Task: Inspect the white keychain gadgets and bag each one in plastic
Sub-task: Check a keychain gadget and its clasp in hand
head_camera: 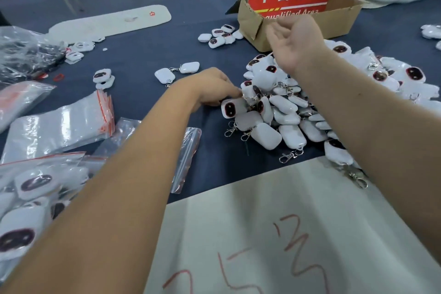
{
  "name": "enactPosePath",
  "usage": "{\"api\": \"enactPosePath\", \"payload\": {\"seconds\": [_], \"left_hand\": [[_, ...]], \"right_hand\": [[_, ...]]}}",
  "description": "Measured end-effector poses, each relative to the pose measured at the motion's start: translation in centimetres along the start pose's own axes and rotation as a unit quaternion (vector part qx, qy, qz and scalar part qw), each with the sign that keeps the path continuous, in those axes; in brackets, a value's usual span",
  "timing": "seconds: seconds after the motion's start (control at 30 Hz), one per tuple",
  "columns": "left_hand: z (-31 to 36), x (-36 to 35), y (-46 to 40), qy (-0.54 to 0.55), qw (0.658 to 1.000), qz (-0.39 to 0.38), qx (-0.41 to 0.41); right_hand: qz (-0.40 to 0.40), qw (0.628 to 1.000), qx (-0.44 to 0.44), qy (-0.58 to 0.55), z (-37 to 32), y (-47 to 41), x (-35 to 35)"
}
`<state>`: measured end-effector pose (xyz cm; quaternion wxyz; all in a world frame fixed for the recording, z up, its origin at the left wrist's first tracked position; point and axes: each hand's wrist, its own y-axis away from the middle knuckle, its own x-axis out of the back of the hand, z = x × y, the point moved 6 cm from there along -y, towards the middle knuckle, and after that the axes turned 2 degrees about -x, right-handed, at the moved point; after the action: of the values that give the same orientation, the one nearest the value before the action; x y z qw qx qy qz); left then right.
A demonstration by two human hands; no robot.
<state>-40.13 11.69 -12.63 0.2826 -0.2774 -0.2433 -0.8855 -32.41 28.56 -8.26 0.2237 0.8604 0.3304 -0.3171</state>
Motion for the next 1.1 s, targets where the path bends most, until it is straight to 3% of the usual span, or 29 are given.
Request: {"api": "enactPosePath", "payload": {"seconds": [0.1,0.17,0.27,0.4,0.5,0.63,0.7,0.8,0.87,0.97,1.1], "left_hand": [[0.0,-0.6,2.1,0.007,1.000,0.022,-0.010],[-0.2,-1.0,3.3,-0.018,0.997,0.072,-0.023],[-0.6,-1.5,5.5,-0.061,0.983,0.163,-0.060],[-1.2,-0.7,8.0,-0.089,0.959,0.257,-0.076],[-3.2,0.5,10.4,0.017,0.944,0.320,-0.072],[-7.0,-0.4,14.0,0.259,0.924,0.277,-0.047],[-8.0,-0.8,15.2,0.319,0.910,0.261,-0.042],[-8.7,-0.8,16.2,0.355,0.900,0.249,-0.049],[-9.0,-0.7,16.5,0.367,0.898,0.238,-0.049],[-9.5,-0.4,16.6,0.355,0.905,0.233,-0.029],[-10.1,-0.1,16.6,0.345,0.905,0.249,0.015]], "right_hand": [[-0.025,0.998,-0.001,0.053,2.0,4.2,-0.7],[-0.045,0.987,0.033,0.150,3.4,7.6,-1.0],[-0.037,0.944,0.133,0.298,5.1,12.2,-0.6],[0.017,0.885,0.237,0.400,6.8,15.6,0.5],[-0.002,0.860,0.250,0.445,9.0,17.1,1.2],[-0.105,0.876,0.154,0.444,11.8,17.4,1.8],[-0.158,0.887,0.113,0.419,12.1,17.4,1.7],[-0.243,0.887,0.058,0.388,12.6,17.7,1.3],[-0.285,0.867,0.051,0.405,12.9,18.1,0.8],[-0.314,0.826,0.067,0.464,13.3,18.5,0.2],[-0.342,0.817,0.053,0.461,13.5,18.7,-0.1]]}}
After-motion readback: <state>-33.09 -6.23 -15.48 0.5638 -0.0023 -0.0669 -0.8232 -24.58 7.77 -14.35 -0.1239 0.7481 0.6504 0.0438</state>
